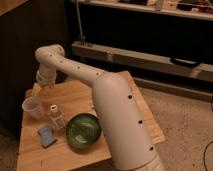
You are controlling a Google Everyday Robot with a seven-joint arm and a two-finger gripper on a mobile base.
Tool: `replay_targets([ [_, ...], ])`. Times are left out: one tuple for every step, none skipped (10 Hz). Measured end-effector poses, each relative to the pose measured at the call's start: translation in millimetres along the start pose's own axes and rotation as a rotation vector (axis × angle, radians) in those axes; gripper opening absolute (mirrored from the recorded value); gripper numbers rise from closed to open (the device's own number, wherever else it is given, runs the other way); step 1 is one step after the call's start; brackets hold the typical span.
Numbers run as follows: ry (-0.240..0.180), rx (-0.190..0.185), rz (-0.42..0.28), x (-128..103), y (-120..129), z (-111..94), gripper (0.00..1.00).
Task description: Pick up the ceramic cup
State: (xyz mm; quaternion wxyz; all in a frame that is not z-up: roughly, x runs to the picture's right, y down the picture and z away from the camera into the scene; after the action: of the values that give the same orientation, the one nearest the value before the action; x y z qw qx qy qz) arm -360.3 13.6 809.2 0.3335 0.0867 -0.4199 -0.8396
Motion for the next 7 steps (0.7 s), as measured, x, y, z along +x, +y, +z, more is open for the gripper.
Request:
replay_targets([
  [-0.013,-0.001,0.000,-1.4,-2.2,10.0,0.68],
  [-0.024,-0.003,0.003,-4.1,-1.1,19.2,0.68],
  [-0.034,-0.007,0.009,-7.6,3.2,30.9,0.68],
  [-0.043,-0.011,0.016,-11.2,8.2,38.8,0.68],
  [-0.049,-0.013,0.022,-13.4,12.0,43.7,0.68],
  [-0.056,-0.012,0.028,-16.7,17.4,50.3,0.65],
  [-0.064,-0.008,0.026,-19.8,21.5,57.3,0.54],
])
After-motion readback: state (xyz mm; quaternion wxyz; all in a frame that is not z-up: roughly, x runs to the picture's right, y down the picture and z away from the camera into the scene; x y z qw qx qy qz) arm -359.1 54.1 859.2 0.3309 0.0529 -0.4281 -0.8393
